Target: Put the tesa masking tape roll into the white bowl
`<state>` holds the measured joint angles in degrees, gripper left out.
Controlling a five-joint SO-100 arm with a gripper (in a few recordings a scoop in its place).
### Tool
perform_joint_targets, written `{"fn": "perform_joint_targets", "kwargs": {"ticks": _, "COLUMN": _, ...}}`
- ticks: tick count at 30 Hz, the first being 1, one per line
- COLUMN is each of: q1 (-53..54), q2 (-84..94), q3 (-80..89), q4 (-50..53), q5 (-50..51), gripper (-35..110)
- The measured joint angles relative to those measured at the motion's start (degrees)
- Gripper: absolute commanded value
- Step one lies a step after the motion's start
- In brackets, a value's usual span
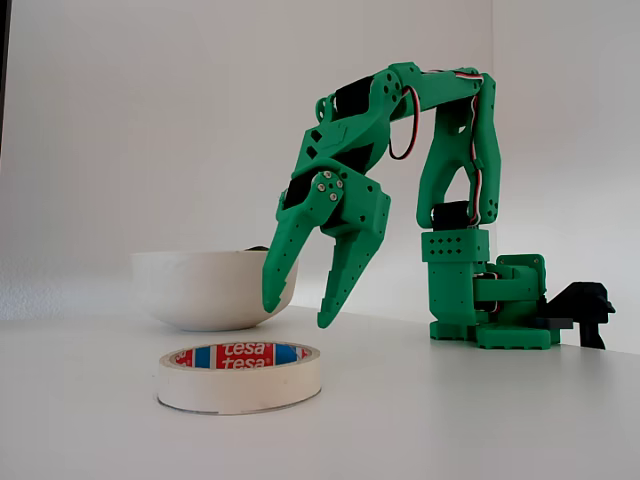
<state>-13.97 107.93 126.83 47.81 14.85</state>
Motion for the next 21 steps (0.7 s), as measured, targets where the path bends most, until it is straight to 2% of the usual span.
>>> {"fn": "perform_joint_targets", "kwargs": {"ticks": 16, "q1": -3.2, "q2": -7.6, "q3": -0.3, "q4": -1.3, "q5": 1.9, "gripper": 17}}
{"fn": "perform_joint_targets", "kwargs": {"ticks": 19, "q1": -3.8, "q2": -8.1, "q3": -0.5, "q4": -1.3, "q5": 2.5, "gripper": 12}}
{"fn": "perform_joint_targets", "kwargs": {"ticks": 21, "q1": -4.0, "q2": -8.9, "q3": -1.4, "q4": -1.3, "q5": 2.4, "gripper": 1}}
